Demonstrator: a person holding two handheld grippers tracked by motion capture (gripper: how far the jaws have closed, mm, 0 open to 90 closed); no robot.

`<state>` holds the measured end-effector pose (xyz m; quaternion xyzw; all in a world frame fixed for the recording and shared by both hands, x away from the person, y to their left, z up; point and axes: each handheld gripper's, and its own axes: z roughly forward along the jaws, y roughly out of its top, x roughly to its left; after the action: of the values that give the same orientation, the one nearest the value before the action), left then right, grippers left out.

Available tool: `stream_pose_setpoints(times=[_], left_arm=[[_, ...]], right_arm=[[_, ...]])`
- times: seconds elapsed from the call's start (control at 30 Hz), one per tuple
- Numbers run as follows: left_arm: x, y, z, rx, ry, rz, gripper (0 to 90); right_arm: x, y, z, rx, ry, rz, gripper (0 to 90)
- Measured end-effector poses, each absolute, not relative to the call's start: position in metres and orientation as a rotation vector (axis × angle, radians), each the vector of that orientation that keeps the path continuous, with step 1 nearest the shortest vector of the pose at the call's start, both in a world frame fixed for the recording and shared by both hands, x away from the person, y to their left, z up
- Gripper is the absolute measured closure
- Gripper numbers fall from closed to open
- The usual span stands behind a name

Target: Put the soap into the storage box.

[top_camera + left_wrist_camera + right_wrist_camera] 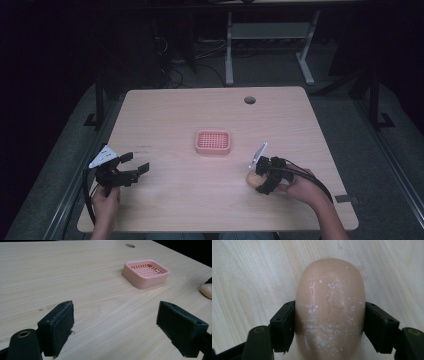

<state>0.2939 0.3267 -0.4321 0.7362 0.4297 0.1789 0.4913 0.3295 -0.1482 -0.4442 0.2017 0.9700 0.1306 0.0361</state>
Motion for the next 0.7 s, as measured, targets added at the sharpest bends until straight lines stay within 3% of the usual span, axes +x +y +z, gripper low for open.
stream_pose_setpoints(times=[0.7], left_arm=[[0.2936, 0.3271, -0.4318, 1.774, 1.047, 0.44, 14.2]], right_arm=[[0.3282, -0.1455, -0.4402, 0.577, 2.973, 0.404, 31.8]])
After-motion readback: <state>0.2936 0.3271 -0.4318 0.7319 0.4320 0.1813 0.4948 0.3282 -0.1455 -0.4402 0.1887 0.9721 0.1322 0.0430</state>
